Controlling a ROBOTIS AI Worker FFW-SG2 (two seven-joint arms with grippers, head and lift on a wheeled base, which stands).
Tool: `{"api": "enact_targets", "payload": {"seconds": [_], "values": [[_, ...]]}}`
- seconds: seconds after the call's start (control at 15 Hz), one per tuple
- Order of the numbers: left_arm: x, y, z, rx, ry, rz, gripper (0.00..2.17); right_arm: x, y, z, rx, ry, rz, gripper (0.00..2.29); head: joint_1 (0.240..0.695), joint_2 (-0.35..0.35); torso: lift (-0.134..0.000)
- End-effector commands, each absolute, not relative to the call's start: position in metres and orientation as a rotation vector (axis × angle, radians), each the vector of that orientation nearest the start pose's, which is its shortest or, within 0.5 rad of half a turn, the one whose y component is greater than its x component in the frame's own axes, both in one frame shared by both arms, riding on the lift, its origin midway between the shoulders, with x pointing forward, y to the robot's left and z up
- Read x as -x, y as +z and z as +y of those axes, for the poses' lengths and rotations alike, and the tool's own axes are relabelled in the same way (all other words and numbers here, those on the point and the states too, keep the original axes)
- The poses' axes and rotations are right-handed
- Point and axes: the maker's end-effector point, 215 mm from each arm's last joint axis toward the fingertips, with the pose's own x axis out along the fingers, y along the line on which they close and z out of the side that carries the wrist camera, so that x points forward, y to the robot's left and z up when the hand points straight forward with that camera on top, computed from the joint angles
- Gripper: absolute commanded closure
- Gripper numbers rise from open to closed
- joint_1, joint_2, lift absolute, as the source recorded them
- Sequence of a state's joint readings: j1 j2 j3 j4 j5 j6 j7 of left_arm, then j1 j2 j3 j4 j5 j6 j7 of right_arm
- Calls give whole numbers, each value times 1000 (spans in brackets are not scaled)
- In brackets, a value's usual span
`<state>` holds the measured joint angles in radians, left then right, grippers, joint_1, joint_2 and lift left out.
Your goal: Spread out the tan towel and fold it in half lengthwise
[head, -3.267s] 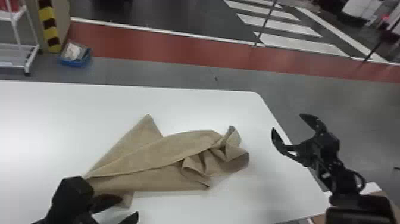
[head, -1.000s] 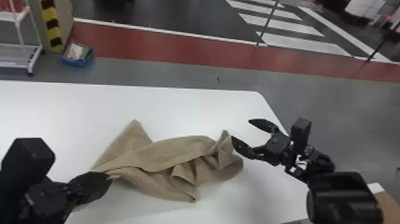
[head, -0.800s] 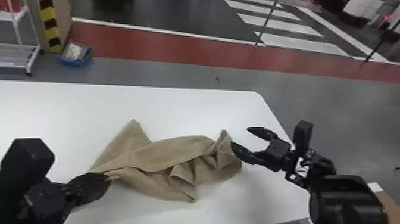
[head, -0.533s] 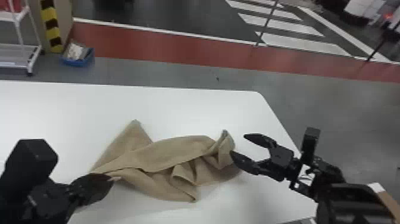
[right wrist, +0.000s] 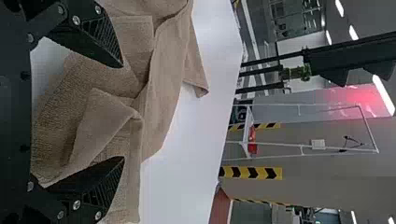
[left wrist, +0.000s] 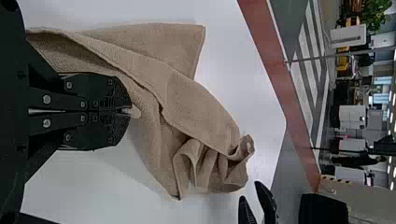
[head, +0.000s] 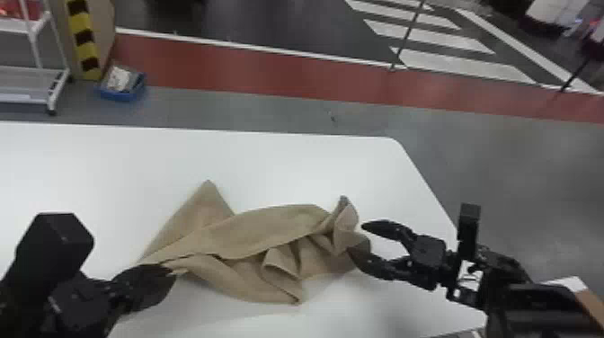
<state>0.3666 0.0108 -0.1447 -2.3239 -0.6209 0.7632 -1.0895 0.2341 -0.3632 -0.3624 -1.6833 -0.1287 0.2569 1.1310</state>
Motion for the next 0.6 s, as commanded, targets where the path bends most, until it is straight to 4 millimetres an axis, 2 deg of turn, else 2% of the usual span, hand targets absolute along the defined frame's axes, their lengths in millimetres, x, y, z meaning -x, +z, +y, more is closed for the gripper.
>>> {"api": "enact_targets", "payload": {"seconds": [0.0,0.07,0.2,0.4,0.47,0.53], "values": [[-371,-383,79,-265,-861,565,1673,-431,-416,-326,68,792,399,535,695,-331,-120],[-371,-383,79,-265,-861,565,1673,-434,-416,-328,67,791,396,714,695,-333,-120],[-371,-383,79,-264,-860,567,1673,-439,-418,-332,70,784,401,1426,695,-338,-120],[-369,-384,81,-265,-862,566,1673,-446,-428,-343,75,777,428,1534,695,-342,-120],[-369,-384,82,-265,-861,565,1673,-451,-431,-343,79,783,437,1771,695,-345,-120],[-368,-385,83,-265,-860,565,1673,-455,-432,-346,85,771,439,1798,695,-347,-120]]}}
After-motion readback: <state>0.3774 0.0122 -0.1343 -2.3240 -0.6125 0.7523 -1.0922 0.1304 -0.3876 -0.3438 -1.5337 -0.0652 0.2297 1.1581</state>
